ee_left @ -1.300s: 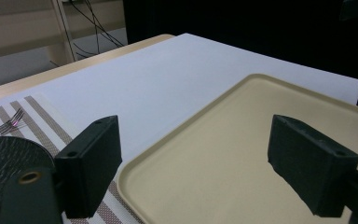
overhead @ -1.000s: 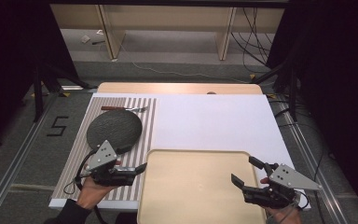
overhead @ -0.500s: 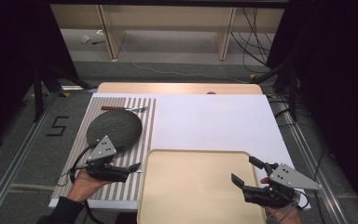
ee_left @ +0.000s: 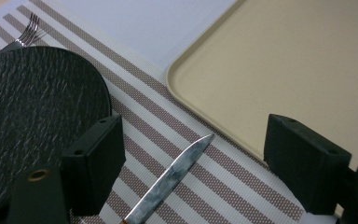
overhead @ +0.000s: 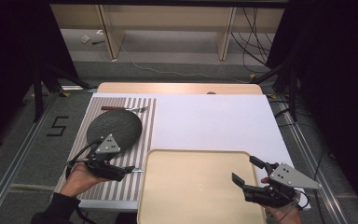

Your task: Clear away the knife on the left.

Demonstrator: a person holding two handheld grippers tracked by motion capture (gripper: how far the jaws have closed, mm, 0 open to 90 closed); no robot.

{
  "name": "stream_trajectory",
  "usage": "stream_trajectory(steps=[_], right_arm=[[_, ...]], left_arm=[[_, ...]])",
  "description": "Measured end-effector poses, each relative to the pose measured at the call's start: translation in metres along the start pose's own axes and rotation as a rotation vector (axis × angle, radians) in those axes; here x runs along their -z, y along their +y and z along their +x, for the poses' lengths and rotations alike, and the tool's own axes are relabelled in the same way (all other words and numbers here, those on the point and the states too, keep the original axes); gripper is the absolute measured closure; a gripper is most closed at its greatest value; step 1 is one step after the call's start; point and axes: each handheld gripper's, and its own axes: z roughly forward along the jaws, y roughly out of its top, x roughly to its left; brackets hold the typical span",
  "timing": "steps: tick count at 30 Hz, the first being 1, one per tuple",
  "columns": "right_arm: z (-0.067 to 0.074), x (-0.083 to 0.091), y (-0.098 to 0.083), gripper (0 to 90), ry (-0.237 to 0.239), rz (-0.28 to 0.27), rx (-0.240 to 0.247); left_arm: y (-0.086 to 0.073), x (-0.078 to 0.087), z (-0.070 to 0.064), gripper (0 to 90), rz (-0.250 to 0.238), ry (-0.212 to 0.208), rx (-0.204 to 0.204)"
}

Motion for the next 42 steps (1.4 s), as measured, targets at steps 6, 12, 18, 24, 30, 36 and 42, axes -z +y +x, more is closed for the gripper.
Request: stream_trajectory(steps=[6,12,18,24,30,36,42], right_arm=[[0.000,0.000,0.000,19.4,0.000,-0.001,-0.001],[0.000,0.000,0.000,19.4,0.001,-0.003,0.002],[0.000,0.000,0.000,19.4,0.001,-0.002,0.001],[0.000,0.000,0.000,19.4,0.001,0.001,0.002],[0.001,0.000,0.000,19.4,0.003,0.000,0.004],[0.001,0.000,0.000,19.4,0.005,0.002,0.004],[0.001,0.000,0.000,19.4,0.006,0.005,0.004]], left_arm=[[-0.004,0.001,0.005,21.6,0.040,-0.004,-0.003],[-0.011,-0.005,0.011,22.6,0.104,-0.008,0.003],[-0.015,-0.011,0.014,22.8,0.150,-0.001,-0.007],[-0.017,-0.013,0.017,23.6,0.174,-0.002,-0.003],[-0.018,-0.014,0.019,24.0,0.198,-0.012,-0.009],[-0.019,-0.014,0.025,24.4,0.216,0.001,-0.007],[-0.020,-0.015,0.030,24.7,0.243,0.014,-0.008]])
